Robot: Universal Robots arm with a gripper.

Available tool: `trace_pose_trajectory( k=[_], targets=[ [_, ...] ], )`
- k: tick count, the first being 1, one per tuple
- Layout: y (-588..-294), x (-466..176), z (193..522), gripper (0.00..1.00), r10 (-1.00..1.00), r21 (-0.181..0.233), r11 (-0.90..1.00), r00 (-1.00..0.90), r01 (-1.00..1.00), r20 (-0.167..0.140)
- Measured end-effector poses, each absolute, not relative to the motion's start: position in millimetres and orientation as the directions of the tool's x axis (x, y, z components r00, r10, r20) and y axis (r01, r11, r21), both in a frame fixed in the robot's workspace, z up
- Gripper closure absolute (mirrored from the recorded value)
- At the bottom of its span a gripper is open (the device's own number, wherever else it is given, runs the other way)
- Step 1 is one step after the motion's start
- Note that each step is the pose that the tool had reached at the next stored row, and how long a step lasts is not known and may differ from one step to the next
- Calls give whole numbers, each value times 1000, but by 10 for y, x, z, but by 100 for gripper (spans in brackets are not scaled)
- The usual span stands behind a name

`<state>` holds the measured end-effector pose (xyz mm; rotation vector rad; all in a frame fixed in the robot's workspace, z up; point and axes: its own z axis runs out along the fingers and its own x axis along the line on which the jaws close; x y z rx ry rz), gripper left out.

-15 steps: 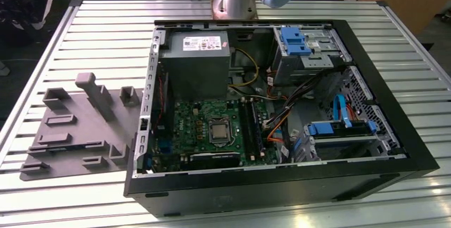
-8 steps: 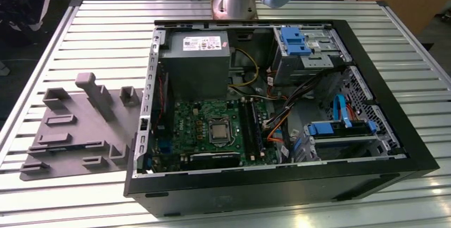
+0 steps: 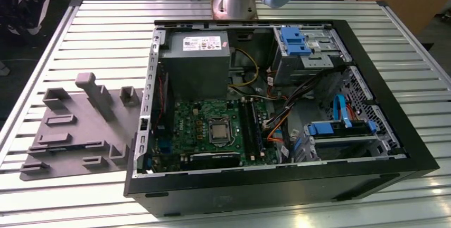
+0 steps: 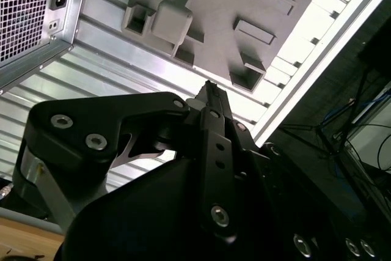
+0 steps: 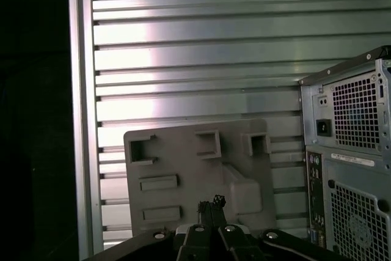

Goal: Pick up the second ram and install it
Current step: 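Reach for the second ram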

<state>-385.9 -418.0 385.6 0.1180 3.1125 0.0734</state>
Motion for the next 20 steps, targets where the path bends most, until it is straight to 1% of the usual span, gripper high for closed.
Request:
trace_pose_trajectory(
  k=[20],
  targets=[
    [-4284, -3897, 3827, 89, 76, 48, 996, -997, 75, -24]
  ],
)
